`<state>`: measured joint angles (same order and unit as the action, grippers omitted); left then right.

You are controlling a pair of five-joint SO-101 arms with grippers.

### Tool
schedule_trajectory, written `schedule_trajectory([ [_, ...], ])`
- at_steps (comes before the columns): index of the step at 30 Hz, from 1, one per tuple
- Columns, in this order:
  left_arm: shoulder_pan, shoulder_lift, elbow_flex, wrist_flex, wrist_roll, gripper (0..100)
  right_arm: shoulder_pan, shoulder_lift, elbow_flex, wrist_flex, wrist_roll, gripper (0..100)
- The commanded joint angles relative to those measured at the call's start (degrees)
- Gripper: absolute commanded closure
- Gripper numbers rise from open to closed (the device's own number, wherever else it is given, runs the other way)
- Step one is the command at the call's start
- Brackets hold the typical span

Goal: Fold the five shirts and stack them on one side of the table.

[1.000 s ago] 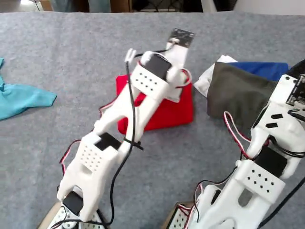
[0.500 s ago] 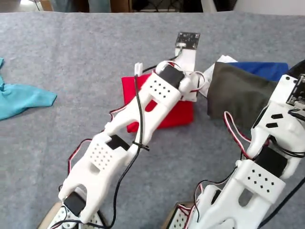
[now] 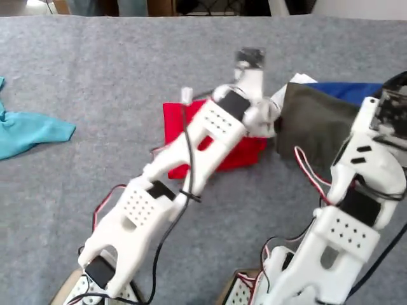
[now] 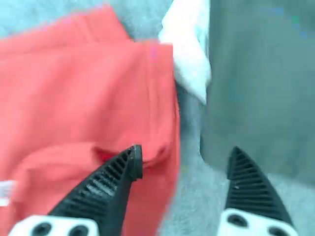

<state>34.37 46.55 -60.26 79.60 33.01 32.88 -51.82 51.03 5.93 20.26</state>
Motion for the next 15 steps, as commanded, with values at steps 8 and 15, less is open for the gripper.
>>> schedule_trajectory([
  [8,-32.66,-0.44,-27.21,21.27,-4.92,96,-12.75,33.19,-32.57,28.31,9.23,98.1],
  [15,-40.57,1.49,-17.19,21.36,-11.60,97,-26.90,57.89,-68.18,55.82,14.77,98.1],
])
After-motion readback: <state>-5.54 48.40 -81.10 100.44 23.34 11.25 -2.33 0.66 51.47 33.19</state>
